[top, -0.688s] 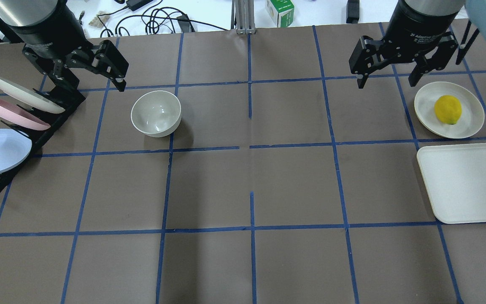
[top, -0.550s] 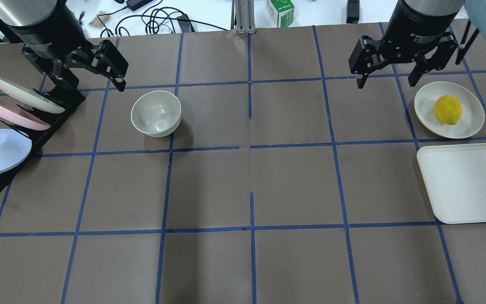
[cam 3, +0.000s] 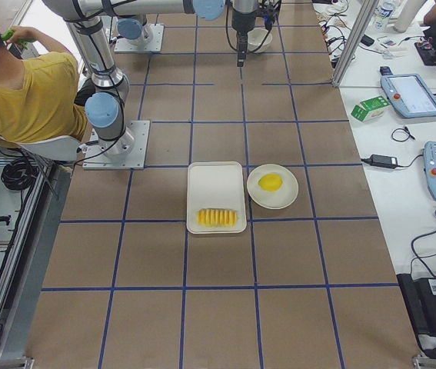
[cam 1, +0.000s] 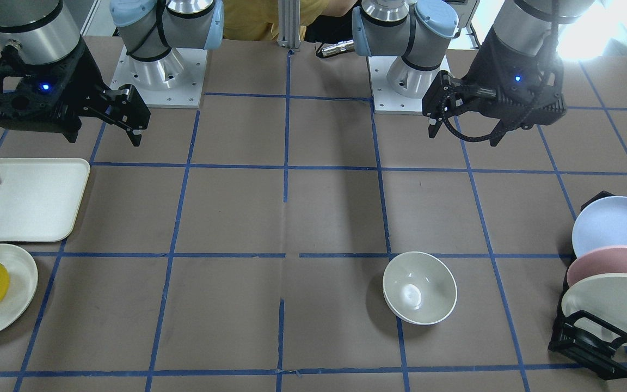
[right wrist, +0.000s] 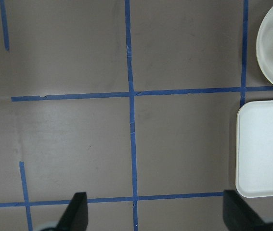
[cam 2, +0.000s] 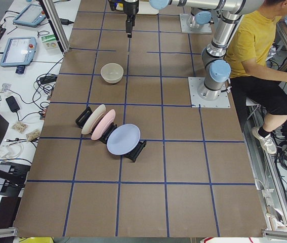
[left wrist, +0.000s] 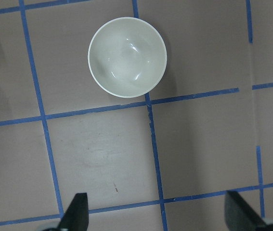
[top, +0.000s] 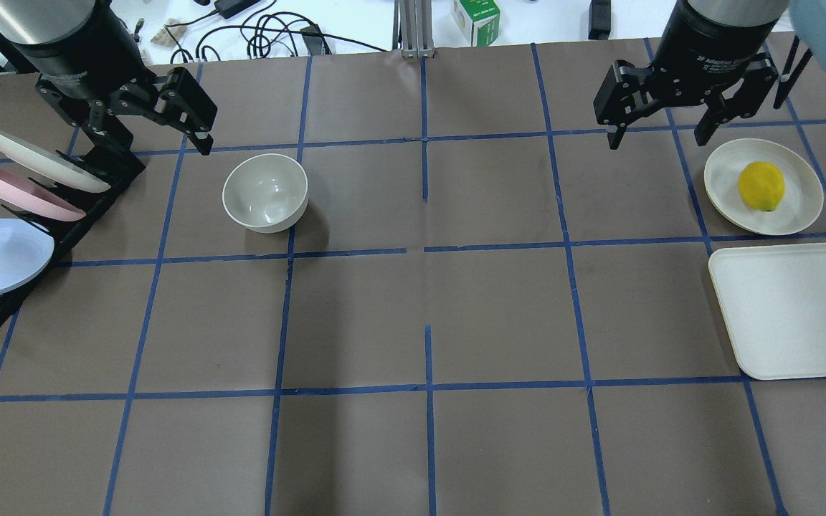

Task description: Place bowl and put lemon in it

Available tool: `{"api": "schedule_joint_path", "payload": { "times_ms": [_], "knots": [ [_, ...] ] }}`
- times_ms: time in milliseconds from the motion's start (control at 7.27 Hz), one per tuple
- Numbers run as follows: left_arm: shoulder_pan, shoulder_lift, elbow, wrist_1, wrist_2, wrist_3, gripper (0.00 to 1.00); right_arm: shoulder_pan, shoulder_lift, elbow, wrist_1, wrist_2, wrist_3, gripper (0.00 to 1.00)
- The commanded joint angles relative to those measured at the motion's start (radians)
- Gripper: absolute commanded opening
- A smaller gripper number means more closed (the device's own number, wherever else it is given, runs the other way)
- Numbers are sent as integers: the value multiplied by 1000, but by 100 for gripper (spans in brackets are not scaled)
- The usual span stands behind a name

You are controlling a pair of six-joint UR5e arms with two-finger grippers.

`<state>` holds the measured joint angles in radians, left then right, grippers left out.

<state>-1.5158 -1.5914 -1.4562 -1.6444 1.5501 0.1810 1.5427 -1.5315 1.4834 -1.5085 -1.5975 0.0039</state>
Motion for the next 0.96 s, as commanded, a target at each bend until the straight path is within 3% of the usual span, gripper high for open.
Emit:
{"api": "schedule_joint_path", "payload": {
  "times_ms": [0,412,550,825],
  "knots": [
    [5,-33,7,11,-5,-1,100,-42,13,2,-12,-1,-18,100],
    [29,-161,-25,47,-4,9,100,-280,80,0,-13,8,-57,100],
    [63,-233,-29,108,-7,17,100,-294,137,0,-45,2,-70,100],
    [72,-364,-47,243,-7,53,100,-328,249,0,-226,-2,-114,100]
  ]
}}
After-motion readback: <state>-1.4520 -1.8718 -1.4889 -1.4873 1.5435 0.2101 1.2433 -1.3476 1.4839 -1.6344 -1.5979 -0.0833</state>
